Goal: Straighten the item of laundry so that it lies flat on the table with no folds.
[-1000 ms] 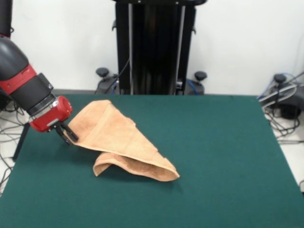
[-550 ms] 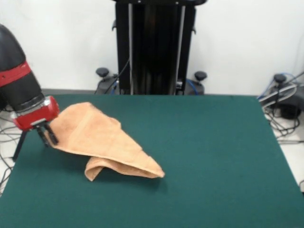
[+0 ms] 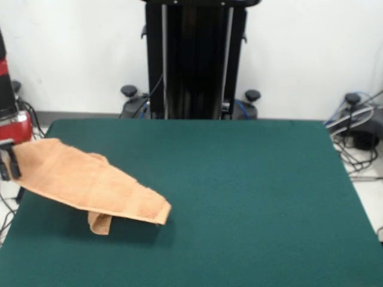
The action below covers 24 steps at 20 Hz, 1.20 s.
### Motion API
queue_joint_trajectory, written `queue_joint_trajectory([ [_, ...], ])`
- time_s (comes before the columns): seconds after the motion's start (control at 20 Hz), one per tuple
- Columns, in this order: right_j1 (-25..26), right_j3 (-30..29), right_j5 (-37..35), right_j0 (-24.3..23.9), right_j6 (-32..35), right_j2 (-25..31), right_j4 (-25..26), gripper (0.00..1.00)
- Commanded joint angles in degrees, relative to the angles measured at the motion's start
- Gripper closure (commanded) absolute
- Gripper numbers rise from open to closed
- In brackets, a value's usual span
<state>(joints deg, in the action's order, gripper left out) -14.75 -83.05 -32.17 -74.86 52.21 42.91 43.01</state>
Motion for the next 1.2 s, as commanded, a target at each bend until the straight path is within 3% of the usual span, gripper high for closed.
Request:
queue_joint_trajectory([
  [0.05, -3.87, -1.22, 4.35, 2.66, 1.71, -4.13, 4.09, 1.00],
  [0.55, -4.33, -3.42, 10.11, 4.98, 6.47, -7.35, 4.19, 1.00],
  [1.2, -6.63, -4.59, 10.20, 5.58, 4.38, -8.39, 2.15, 1.00],
])
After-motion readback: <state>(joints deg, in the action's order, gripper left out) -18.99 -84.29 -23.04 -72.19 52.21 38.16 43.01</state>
